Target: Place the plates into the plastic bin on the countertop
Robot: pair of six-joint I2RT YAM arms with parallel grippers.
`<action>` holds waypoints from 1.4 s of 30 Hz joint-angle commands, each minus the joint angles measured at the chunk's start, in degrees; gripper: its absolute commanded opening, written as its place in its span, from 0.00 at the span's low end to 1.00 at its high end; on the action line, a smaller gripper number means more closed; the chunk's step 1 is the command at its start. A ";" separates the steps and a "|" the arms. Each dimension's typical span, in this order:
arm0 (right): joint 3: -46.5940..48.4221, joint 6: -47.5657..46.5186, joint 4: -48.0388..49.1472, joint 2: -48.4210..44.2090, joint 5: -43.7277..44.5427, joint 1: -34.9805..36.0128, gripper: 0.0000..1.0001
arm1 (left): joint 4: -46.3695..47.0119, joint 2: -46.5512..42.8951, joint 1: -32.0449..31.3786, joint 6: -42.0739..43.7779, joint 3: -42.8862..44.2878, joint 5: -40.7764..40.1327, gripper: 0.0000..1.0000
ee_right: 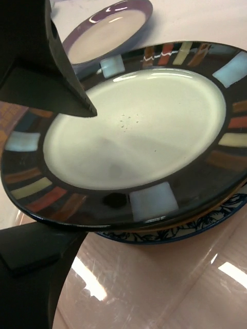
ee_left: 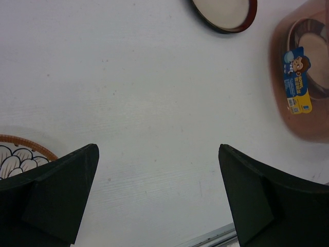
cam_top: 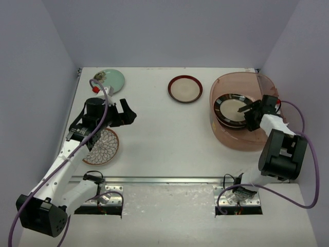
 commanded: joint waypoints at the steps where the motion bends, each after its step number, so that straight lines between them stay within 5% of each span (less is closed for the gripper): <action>1: 3.14 -1.91 -0.42 1.09 -0.68 1.08 0.78 | 1.70 0.44 0.14 0.30 1.12 0.45 1.00; 5: 6.39 -4.17 -4.43 3.04 0.89 2.40 0.87 | 1.60 0.97 0.14 0.12 1.26 0.73 1.00; 7: 8.63 -6.49 -5.70 4.79 0.92 2.88 0.99 | 1.44 1.45 0.14 0.12 1.45 1.17 1.00; 10: 12.67 -8.58 -13.44 5.74 4.82 3.34 0.99 | 0.96 2.37 0.14 0.14 1.95 1.94 1.00; 15: 9.37 -10.14 -13.27 -1.83 8.93 3.49 0.99 | -0.27 4.04 0.14 -0.98 3.03 0.38 1.00; 23: 15.00 -19.13 -22.71 -3.07 4.52 3.58 0.99 | -2.25 8.29 0.14 -3.66 6.02 -2.08 1.00; 28: 8.97 -20.76 -15.11 -18.90 -4.73 6.90 0.99 | -2.43 12.06 0.38 -14.38 9.96 -11.45 1.00; 33: 19.38 -25.87 -23.76 -28.44 -1.07 12.17 0.99 | -5.37 19.55 3.49 -19.09 19.57 -15.51 1.00; 35: 20.47 -26.88 -25.94 -30.60 -1.56 13.67 0.99 | -4.29 21.46 9.46 -23.20 21.21 -12.50 1.00; 37: 17.85 -26.02 -23.91 -34.46 -9.20 14.66 0.99 | -1.11 23.72 13.86 -26.24 21.06 -9.36 1.00; 42: 0.71 -12.64 3.08 -44.91 -37.65 14.66 0.99 | 0.82 31.24 22.99 -27.90 25.08 -4.54 1.00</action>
